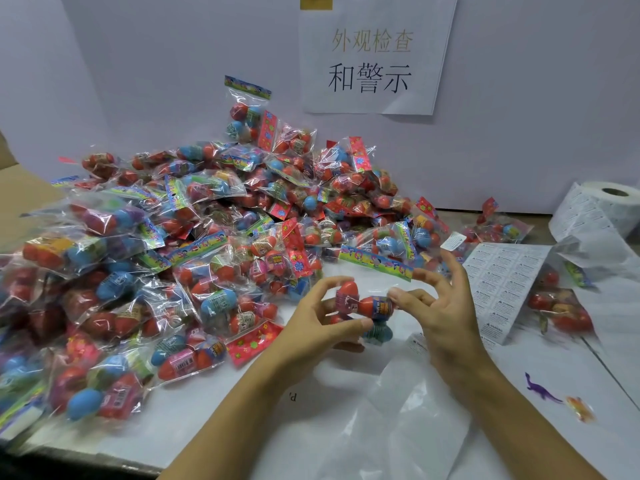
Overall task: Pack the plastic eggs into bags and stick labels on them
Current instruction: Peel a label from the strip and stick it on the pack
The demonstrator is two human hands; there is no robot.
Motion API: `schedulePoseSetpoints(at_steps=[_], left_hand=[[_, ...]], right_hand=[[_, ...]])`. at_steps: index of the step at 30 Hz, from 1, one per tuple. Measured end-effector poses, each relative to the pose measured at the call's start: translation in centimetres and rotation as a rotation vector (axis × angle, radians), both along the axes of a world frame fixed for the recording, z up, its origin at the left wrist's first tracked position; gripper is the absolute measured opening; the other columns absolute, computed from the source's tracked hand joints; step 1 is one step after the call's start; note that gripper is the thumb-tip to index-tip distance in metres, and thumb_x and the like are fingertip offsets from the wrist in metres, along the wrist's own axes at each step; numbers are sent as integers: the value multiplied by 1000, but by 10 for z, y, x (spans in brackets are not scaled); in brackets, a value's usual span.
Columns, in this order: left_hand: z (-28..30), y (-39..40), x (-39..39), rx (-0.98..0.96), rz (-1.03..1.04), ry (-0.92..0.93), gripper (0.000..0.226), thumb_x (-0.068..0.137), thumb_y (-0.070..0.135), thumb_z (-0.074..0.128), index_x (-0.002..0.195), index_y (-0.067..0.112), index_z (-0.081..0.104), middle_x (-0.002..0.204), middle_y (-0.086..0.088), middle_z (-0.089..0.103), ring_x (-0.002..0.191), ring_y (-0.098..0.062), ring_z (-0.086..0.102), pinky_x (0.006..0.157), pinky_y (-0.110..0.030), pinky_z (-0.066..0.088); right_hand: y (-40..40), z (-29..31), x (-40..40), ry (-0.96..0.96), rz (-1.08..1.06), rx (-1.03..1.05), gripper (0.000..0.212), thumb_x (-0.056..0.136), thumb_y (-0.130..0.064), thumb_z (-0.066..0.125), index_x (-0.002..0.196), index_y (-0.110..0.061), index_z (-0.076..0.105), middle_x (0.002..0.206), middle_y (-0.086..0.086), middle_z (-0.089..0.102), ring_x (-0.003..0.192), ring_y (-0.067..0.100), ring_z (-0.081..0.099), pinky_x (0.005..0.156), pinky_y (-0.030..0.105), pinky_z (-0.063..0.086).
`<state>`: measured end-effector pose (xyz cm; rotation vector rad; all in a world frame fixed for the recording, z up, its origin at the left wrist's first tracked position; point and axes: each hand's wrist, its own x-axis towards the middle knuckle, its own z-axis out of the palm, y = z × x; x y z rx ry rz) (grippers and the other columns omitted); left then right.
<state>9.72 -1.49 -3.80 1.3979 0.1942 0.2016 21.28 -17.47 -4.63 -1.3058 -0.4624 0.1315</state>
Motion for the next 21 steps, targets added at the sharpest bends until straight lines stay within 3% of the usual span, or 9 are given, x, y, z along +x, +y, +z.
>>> schedulePoseSetpoints(at_steps=[3, 6, 10, 15, 21], left_hand=[[1, 0, 1, -11, -1, -35, 62, 73, 10, 84, 126, 18, 53, 109, -12, 77, 98, -36, 75, 75, -39, 63], [3, 2, 1, -67, 87, -65, 67, 71, 9, 90, 125, 11, 51, 103, -14, 78, 93, -35, 76, 74, -38, 63], [2, 6, 4, -161, 188, -129, 55, 73, 10, 85, 119, 12, 55, 98, -16, 78, 91, -35, 76, 75, -39, 63], [-1, 7, 6, -153, 166, -135, 53, 75, 13, 81, 120, 20, 54, 100, -15, 78, 95, -36, 76, 77, -36, 62], [-3, 6, 6, -127, 126, -123, 53, 76, 15, 82, 122, 19, 54, 105, -18, 77, 95, -36, 76, 80, -37, 61]], right_hand=[[0, 3, 0, 21, -22, 5, 75, 70, -23, 86, 126, -55, 48, 106, -16, 68, 88, 13, 74, 73, 24, 57], [-2, 4, -1, 43, -46, 54, 46, 74, -30, 81, 117, -32, 65, 107, -7, 68, 94, 16, 73, 75, 30, 59], [-4, 8, -4, 21, -6, -3, 10, 76, -30, 72, 83, -25, 78, 92, -15, 70, 87, 4, 67, 68, 23, 56], [-4, 9, -15, -228, 41, -238, 12, 80, -29, 66, 76, -18, 70, 112, -10, 62, 103, 6, 62, 78, 26, 54], [-1, 10, -22, -361, 93, -382, 10, 80, -31, 65, 73, -23, 67, 117, -11, 54, 112, 10, 56, 83, 15, 45]])
